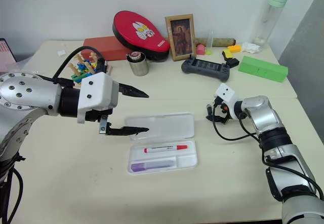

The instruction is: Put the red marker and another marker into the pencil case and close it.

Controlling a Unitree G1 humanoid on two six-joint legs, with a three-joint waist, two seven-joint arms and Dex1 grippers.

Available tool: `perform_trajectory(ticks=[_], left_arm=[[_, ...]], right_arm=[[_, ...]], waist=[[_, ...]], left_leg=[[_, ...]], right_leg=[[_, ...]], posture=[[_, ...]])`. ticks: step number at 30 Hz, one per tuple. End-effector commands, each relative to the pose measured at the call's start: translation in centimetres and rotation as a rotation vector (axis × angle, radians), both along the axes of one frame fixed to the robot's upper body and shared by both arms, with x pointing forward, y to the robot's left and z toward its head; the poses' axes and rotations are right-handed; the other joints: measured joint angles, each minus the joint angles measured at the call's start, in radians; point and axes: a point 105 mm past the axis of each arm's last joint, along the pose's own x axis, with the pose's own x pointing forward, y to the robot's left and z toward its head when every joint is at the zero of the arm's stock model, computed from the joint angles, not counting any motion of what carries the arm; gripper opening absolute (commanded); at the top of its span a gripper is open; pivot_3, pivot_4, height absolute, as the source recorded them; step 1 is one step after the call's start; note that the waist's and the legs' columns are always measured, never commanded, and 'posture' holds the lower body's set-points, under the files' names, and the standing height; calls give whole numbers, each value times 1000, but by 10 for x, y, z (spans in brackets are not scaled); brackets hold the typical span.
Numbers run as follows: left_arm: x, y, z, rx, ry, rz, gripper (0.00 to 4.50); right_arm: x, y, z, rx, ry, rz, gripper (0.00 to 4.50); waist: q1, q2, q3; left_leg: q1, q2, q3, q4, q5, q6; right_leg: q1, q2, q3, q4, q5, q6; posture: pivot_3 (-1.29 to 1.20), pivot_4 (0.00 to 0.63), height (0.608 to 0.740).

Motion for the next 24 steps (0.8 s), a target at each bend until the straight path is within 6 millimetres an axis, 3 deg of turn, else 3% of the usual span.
perform_trajectory(ticks=[1, 8, 11, 24], left_arm=[[10, 6, 1, 43, -71, 34, 4452], [14, -1, 8, 13, -94, 32, 4452], [15, -1, 9, 5, -100, 36, 4500], [14, -3, 12, -29, -98, 43, 4500]], right_arm=[[7, 1, 16, 44, -38, -38, 4500], [9, 1, 11, 47, -8, -79, 4500], [8, 0, 8, 40, 8, -80, 3991], [4, -5, 0, -16, 21, -68, 806]], waist=[[0, 0, 0], [0, 0, 0], [0, 0, 0], [0, 0, 0]], left_leg=[[0, 0, 0, 0, 0, 0], [0, 0, 0, 0, 0, 0], [0, 0, 0, 0, 0, 0], [0, 0, 0, 1, 0, 0]], right_leg=[[0, 0, 0, 0, 0, 0], [0, 0, 0, 0, 0, 0], [0, 0, 0, 0, 0, 0], [0, 0, 0, 1, 0, 0]], posture=[[0, 150, 740], [0, 150, 740], [0, 150, 740], [0, 150, 740]])
